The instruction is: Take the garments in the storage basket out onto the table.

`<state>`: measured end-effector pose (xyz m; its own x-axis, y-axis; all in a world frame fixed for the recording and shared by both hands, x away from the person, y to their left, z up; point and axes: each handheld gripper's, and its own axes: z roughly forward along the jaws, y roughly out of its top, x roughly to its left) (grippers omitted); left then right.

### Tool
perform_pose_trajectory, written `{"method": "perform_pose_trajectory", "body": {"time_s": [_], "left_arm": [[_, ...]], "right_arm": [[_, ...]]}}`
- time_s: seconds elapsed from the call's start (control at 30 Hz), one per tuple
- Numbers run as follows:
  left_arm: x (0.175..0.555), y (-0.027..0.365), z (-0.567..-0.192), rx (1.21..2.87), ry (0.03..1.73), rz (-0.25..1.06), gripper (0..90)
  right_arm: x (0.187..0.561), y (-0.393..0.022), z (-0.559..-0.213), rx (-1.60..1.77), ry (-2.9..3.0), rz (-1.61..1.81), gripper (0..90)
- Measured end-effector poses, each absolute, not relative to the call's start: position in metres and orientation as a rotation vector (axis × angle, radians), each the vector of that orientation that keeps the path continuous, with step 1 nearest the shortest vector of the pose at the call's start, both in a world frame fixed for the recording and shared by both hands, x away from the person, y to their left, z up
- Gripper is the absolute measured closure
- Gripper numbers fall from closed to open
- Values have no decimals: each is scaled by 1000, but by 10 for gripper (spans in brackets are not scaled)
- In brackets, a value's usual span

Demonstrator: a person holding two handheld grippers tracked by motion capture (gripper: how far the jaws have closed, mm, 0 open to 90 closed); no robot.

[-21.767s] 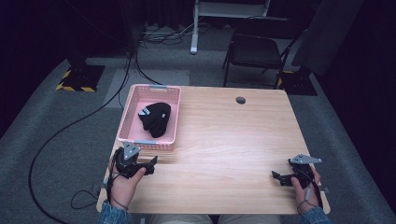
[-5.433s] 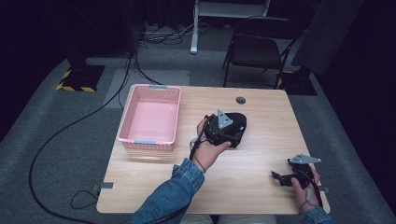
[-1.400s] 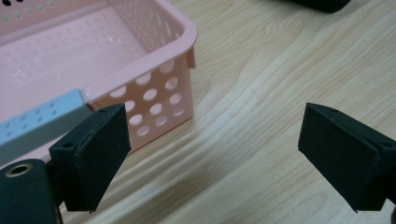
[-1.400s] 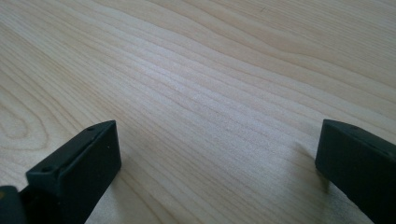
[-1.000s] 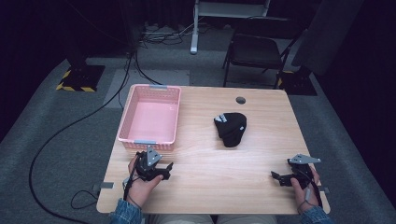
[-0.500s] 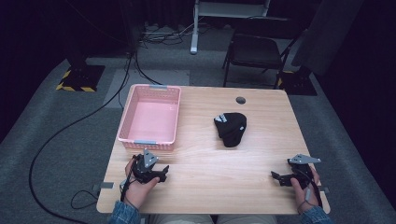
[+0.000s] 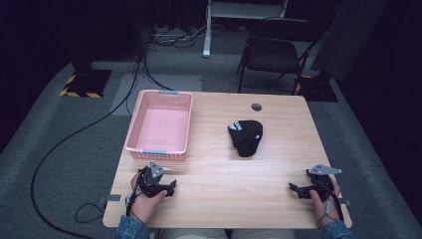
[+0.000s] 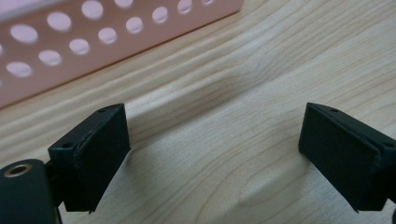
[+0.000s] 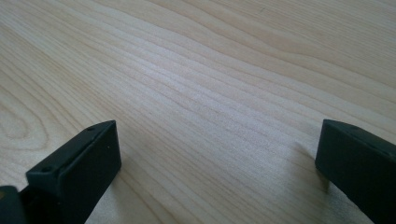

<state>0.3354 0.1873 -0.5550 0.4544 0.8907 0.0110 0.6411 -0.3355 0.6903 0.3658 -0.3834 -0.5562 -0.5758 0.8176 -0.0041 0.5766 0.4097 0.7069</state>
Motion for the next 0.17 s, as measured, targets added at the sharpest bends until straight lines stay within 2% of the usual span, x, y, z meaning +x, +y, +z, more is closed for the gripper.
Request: {"method": "perform_pose_trajectory", "body": {"time_s": [0.17], "left_arm": [[337, 189, -557, 2081, 1270, 487, 44]], "right_arm": [[366, -383, -556, 1202, 2321, 958, 2]]}}
